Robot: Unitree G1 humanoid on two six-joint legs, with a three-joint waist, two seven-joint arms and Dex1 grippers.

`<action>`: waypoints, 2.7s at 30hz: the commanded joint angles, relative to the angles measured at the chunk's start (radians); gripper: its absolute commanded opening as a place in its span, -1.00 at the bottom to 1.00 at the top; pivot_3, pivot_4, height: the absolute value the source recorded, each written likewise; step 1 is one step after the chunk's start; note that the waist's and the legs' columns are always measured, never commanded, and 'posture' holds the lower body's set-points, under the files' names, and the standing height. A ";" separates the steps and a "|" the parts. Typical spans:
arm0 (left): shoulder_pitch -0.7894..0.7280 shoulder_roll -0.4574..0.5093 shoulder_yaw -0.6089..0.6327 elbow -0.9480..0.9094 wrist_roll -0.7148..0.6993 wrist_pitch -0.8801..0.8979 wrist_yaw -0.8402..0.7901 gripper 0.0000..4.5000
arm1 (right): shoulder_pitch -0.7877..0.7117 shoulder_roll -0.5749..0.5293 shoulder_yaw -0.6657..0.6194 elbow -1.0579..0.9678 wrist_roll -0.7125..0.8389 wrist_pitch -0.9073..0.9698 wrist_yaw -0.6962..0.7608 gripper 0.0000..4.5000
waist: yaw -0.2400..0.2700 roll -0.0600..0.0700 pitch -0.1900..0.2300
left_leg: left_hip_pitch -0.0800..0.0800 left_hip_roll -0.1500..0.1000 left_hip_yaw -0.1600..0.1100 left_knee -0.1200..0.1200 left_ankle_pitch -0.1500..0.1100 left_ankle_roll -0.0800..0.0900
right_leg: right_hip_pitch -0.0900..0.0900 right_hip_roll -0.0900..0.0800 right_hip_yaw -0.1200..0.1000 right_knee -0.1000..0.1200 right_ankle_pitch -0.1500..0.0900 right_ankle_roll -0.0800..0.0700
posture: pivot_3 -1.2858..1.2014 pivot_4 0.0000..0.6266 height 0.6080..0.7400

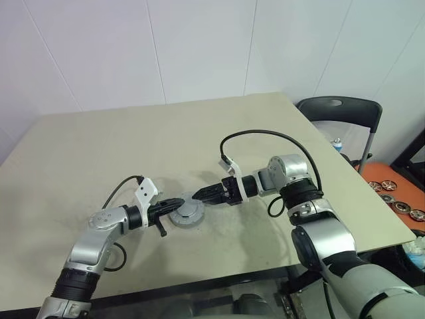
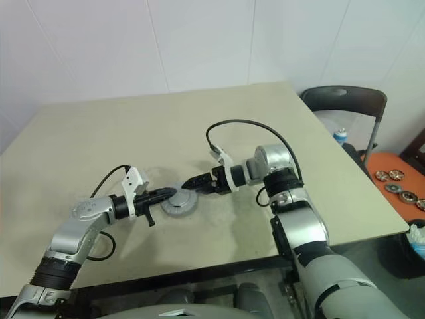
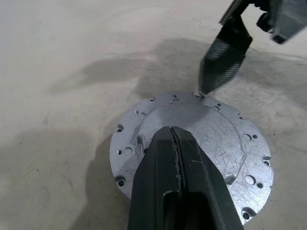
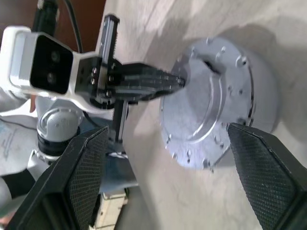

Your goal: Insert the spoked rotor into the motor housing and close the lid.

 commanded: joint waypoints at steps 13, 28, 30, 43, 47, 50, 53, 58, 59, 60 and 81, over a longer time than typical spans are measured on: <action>0.020 0.005 -0.010 0.006 0.016 0.011 0.010 -1.00 | 0.029 -0.021 0.043 -0.063 0.089 0.052 -0.050 0.83 | -0.001 0.000 0.000 | 0.000 0.000 0.000 0.000 0.000 0.000 | 0.000 0.000 0.000 0.000 0.000 0.000 | 0.03 -1.00 1.00; 0.052 0.001 -0.006 -0.028 0.010 0.016 0.031 -1.00 | 0.071 0.029 -0.026 0.008 0.057 -0.006 -0.236 0.83 | -0.005 -0.001 -0.001 | 0.001 0.000 0.000 0.000 0.000 0.000 | 0.000 0.000 0.000 0.001 0.000 0.000 | 0.03 -1.00 1.00; 0.054 0.000 -0.006 -0.031 0.009 0.017 0.034 -1.00 | 0.075 0.039 -0.040 0.011 0.056 -0.012 -0.260 0.83 | -0.006 -0.001 -0.002 | 0.002 0.000 0.000 0.000 0.000 0.000 | 0.001 0.000 0.000 0.001 0.000 0.000 | 0.03 -1.00 1.00; 0.110 0.099 0.094 -0.043 -0.043 0.032 -0.019 -1.00 | 0.070 0.104 -0.076 -0.001 0.080 0.022 -0.325 0.83 | -0.026 -0.002 -0.002 | 0.012 0.002 0.001 -0.002 0.000 0.000 | 0.009 0.002 0.000 0.002 0.000 0.000 | 0.03 -1.00 1.00; 0.131 0.135 0.123 -0.039 -0.053 0.026 -0.031 -1.00 | 0.061 0.109 -0.082 0.017 0.075 0.007 -0.330 0.83 | -0.032 -0.002 -0.002 | 0.011 0.002 0.002 -0.002 0.000 0.000 | 0.007 0.002 0.001 0.001 0.000 0.000 | 0.03 -1.00 1.00; 0.131 0.135 0.136 -0.041 -0.055 0.029 -0.019 -1.00 | 0.055 0.120 -0.091 0.031 0.074 -0.005 -0.335 0.83 | -0.033 -0.002 -0.002 | 0.010 0.002 0.002 -0.001 0.000 0.000 | 0.007 0.002 0.000 0.001 0.000 0.000 | 0.03 -1.00 1.00; 0.124 0.121 0.130 -0.039 -0.050 0.027 -0.004 -1.00 | 0.046 0.138 -0.107 0.041 0.076 -0.007 -0.346 0.83 | -0.035 -0.002 -0.002 | 0.011 0.002 0.002 -0.002 0.000 0.000 | 0.007 0.002 0.000 0.001 0.000 0.000 | 0.03 -1.00 1.00; 0.105 0.082 0.092 -0.037 -0.025 0.020 0.023 -1.00 | 0.032 0.162 -0.135 0.054 0.078 -0.018 -0.374 0.83 | -0.033 -0.002 -0.002 | 0.010 0.003 0.002 -0.002 0.000 0.000 | 0.006 0.002 0.000 0.002 0.000 0.000 | 0.03 -1.00 1.00; 0.102 0.077 0.087 -0.033 -0.022 0.017 0.021 -1.00 | 0.031 0.164 -0.134 0.056 0.076 -0.021 -0.376 0.83 | -0.033 -0.002 -0.002 | 0.009 0.003 0.002 -0.002 0.000 0.000 | 0.006 0.002 0.000 0.002 0.000 0.000 | 0.03 -1.00 1.00; 0.099 0.073 0.083 -0.032 -0.019 0.016 0.021 -1.00 | 0.032 0.164 -0.134 0.058 0.075 -0.022 -0.379 0.83 | -0.034 -0.002 -0.002 | 0.009 0.003 0.002 -0.002 0.000 0.000 | 0.006 0.002 0.000 0.002 0.000 0.000 | 0.03 -1.00 1.00; 0.074 0.037 0.087 -0.022 -0.001 0.005 0.039 -1.00 | -0.046 0.226 -0.190 0.180 0.080 -0.066 -0.398 0.83 | -0.038 -0.002 -0.002 | 0.009 0.003 0.002 -0.001 0.000 0.000 | 0.006 0.002 0.000 0.002 0.000 -0.001 | 0.03 -1.00 1.00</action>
